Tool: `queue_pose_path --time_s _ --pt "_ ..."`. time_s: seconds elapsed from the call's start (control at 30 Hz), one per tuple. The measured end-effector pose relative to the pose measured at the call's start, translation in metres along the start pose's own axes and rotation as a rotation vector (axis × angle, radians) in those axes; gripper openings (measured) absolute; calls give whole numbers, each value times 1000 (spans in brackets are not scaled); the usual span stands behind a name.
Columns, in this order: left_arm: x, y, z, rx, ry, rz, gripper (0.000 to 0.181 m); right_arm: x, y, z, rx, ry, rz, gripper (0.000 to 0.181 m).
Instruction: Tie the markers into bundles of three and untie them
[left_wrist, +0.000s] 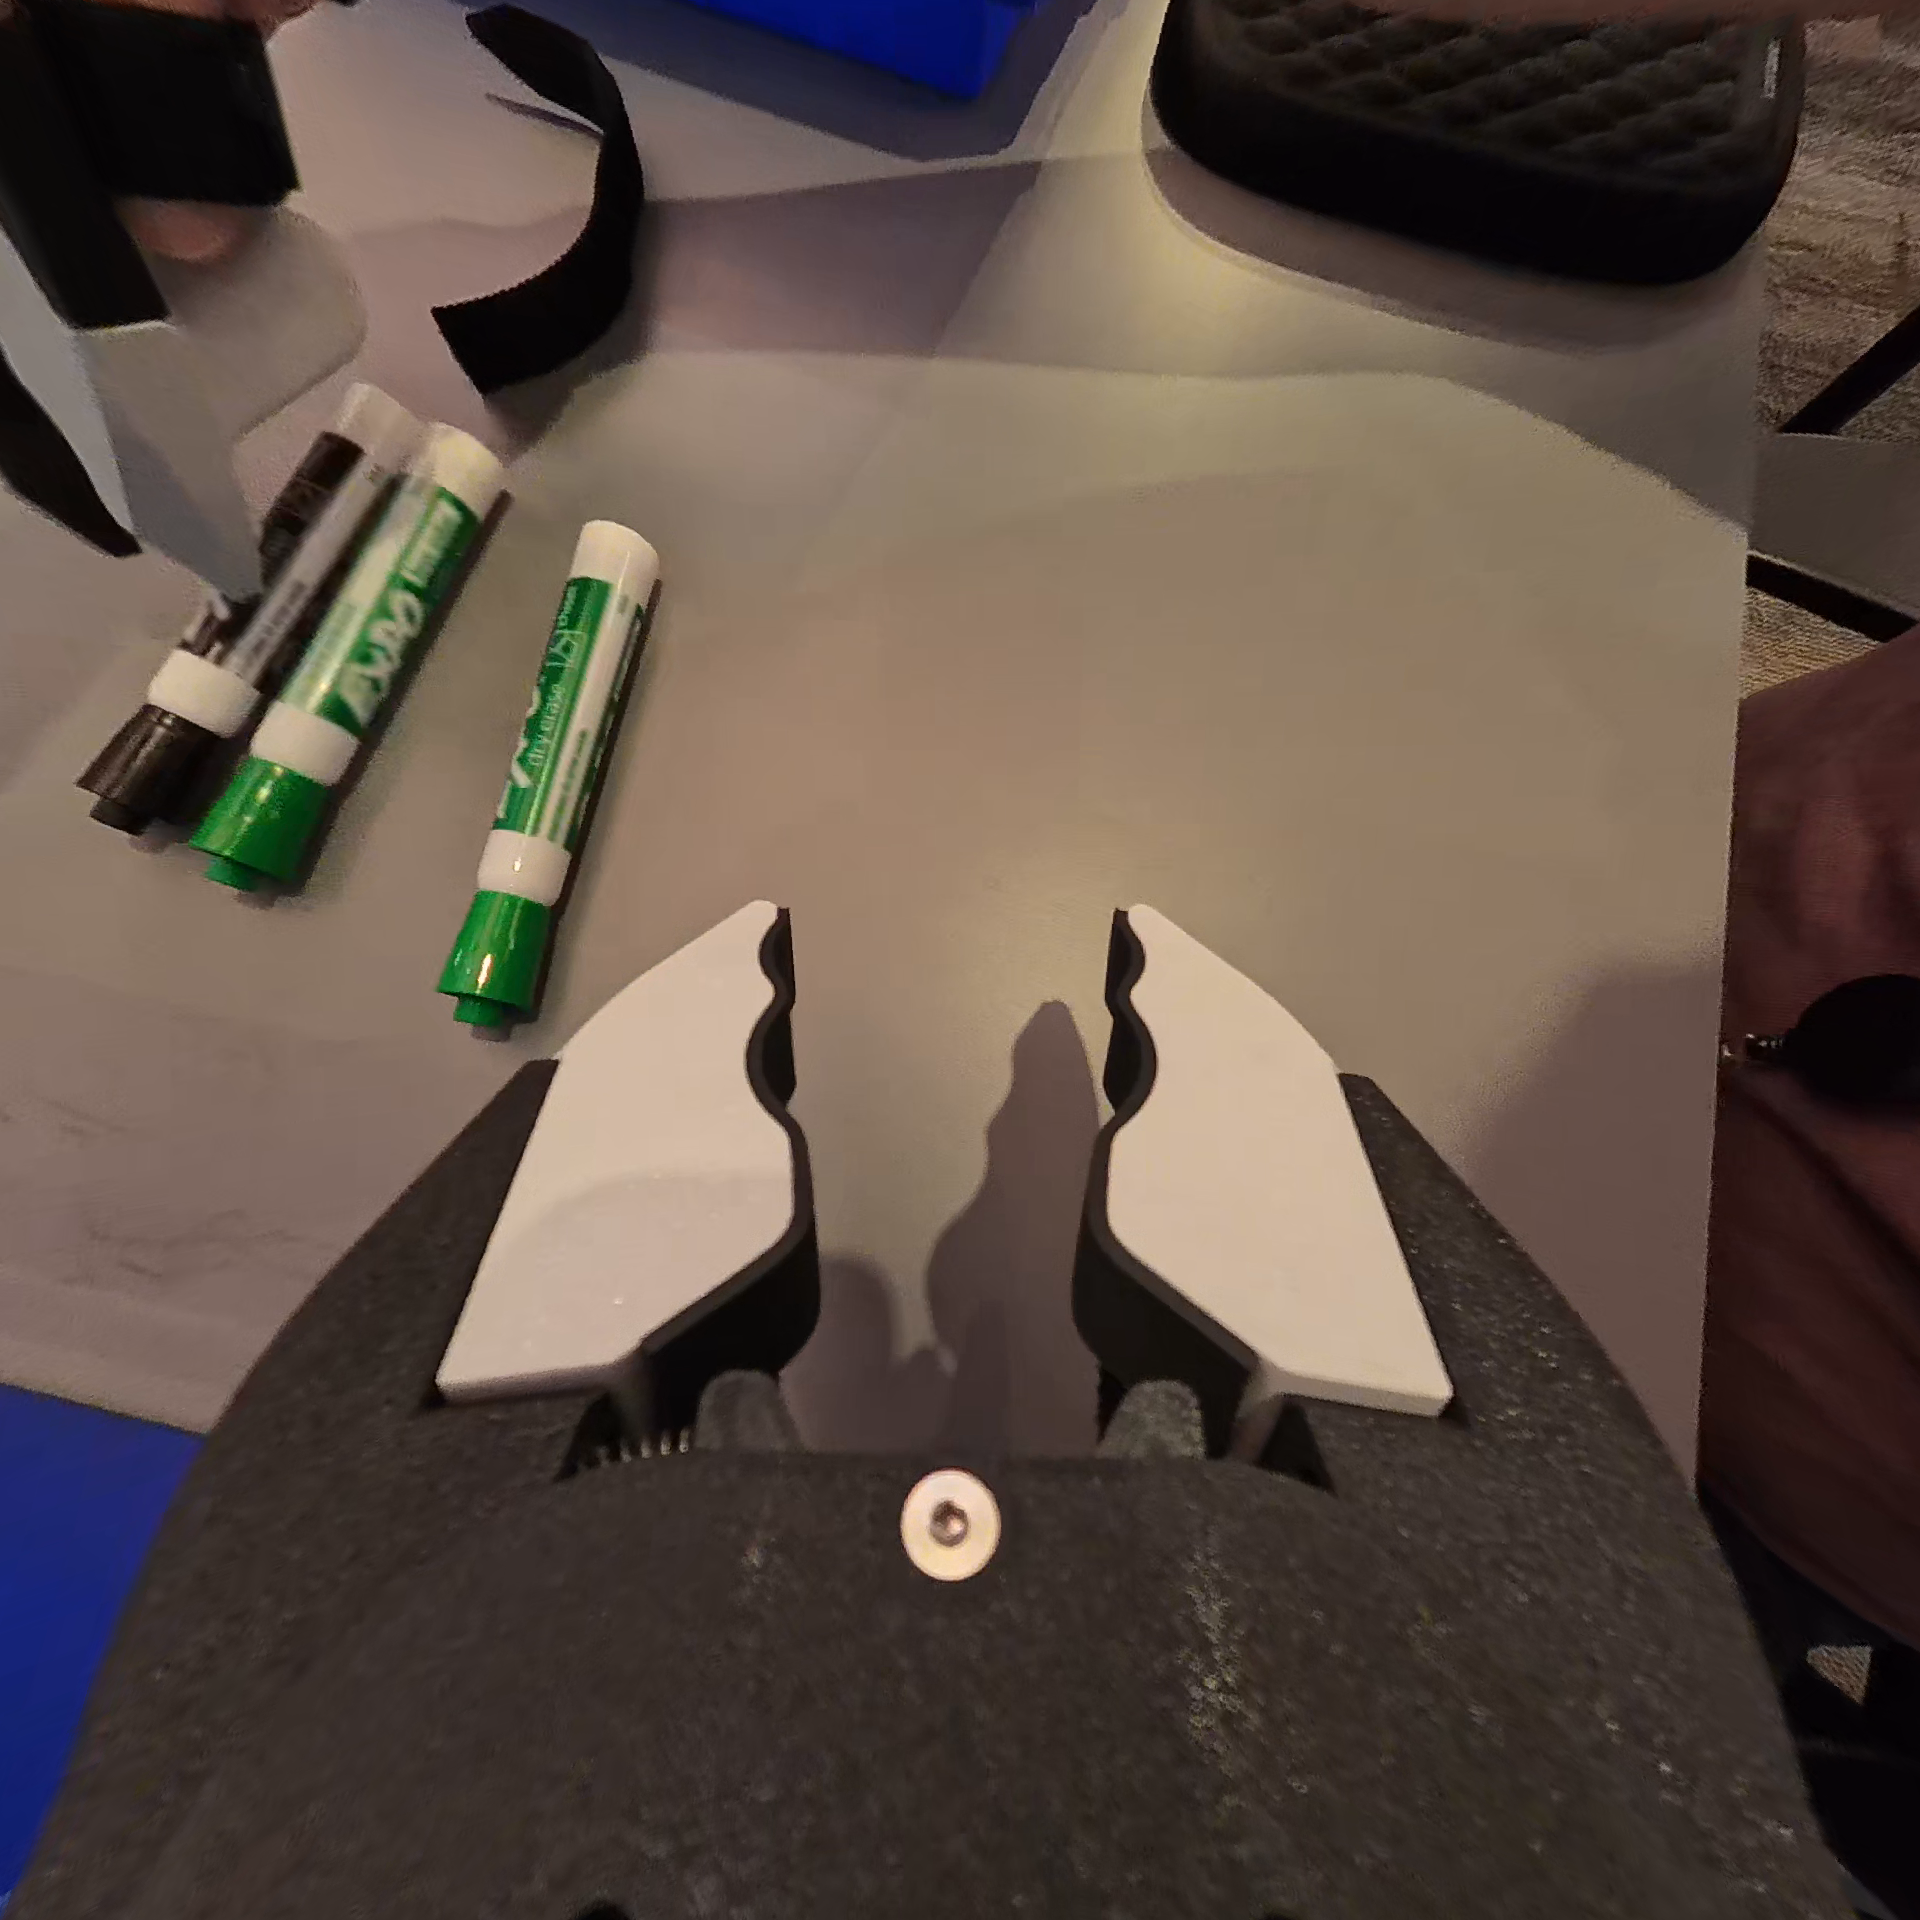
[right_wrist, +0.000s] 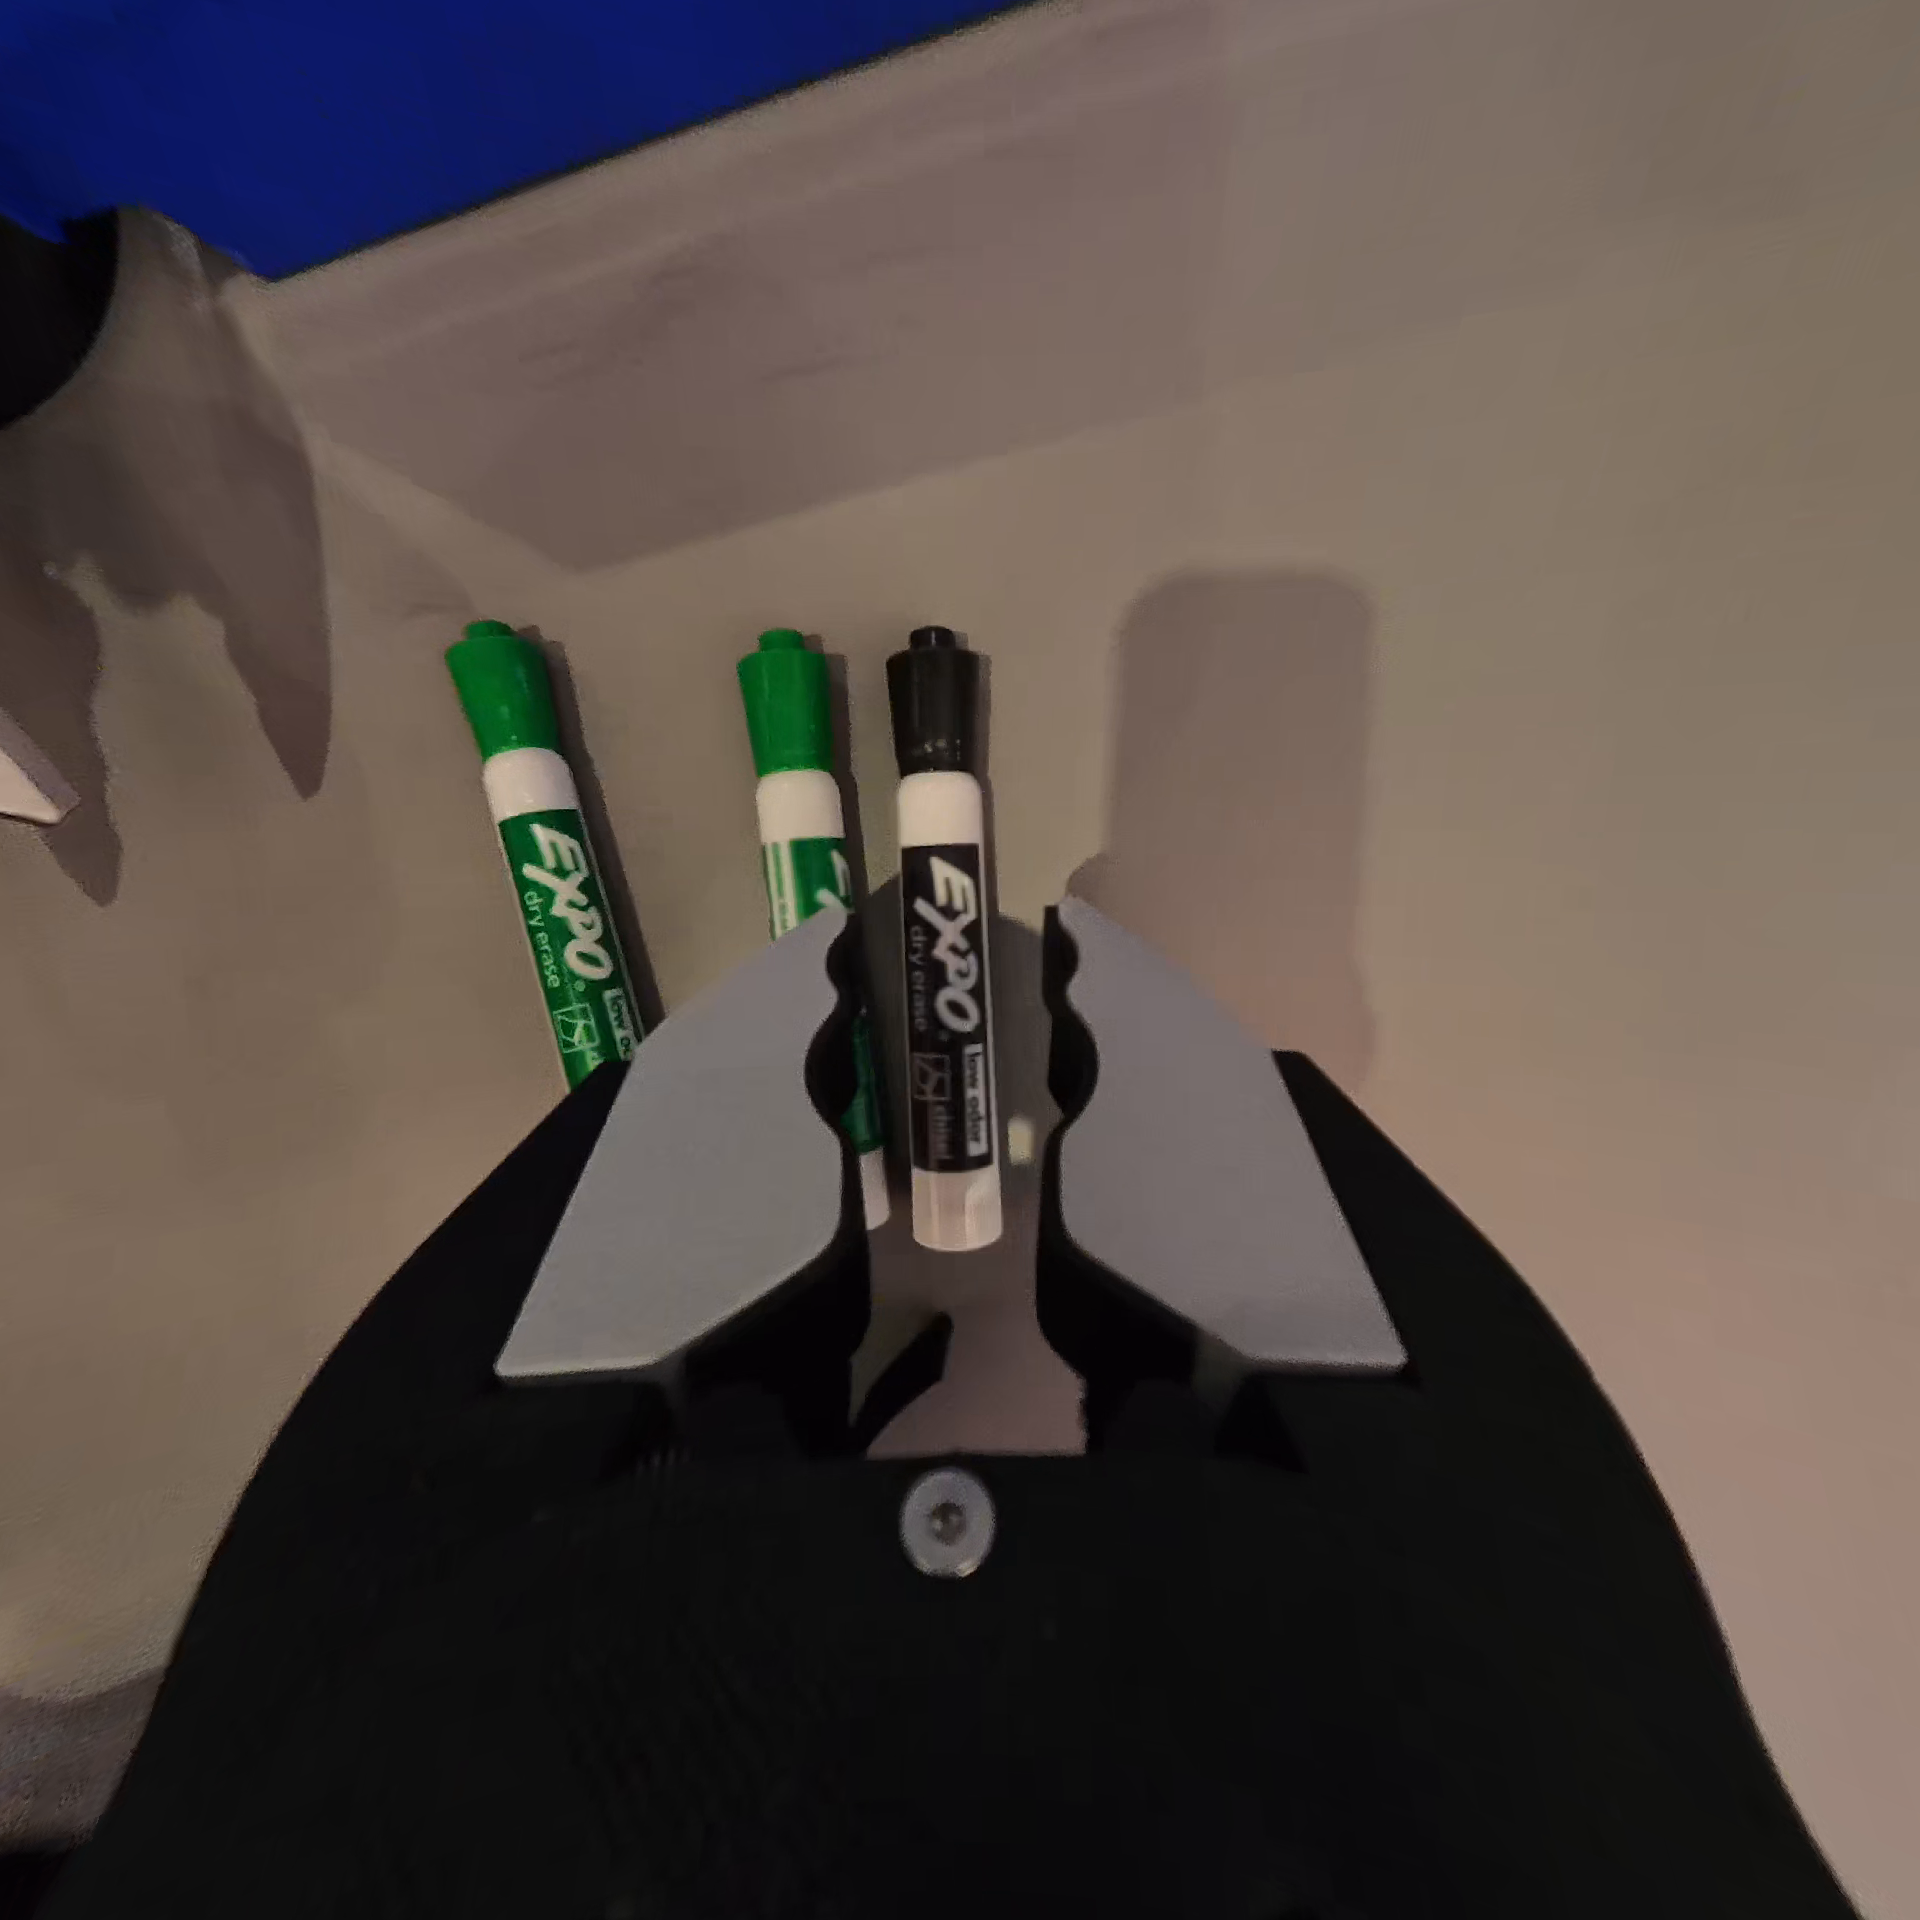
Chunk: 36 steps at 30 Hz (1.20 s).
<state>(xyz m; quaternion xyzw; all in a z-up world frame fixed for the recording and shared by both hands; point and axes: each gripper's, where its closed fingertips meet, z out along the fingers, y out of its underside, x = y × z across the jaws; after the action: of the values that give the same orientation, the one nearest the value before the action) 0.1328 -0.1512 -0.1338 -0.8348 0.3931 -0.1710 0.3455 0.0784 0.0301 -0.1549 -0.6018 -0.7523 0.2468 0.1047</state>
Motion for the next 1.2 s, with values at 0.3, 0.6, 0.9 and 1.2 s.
queue_pose_path --time_s 0.3,0.6,0.9,1.2 --pt "3 -1 -2 2 14 5 58 -44 -7 0 80 -5 -105 54" --pt "5 -2 0 -11 4 7 58 -72 0 10 74 -22 -189 54" --pt "-15 -23 -15 55 -62 -4 58 -84 -1 10 135 -55 -223 51" --pt "-50 -34 -41 70 -178 17 58 -81 -6 -8 205 -62 -218 51"
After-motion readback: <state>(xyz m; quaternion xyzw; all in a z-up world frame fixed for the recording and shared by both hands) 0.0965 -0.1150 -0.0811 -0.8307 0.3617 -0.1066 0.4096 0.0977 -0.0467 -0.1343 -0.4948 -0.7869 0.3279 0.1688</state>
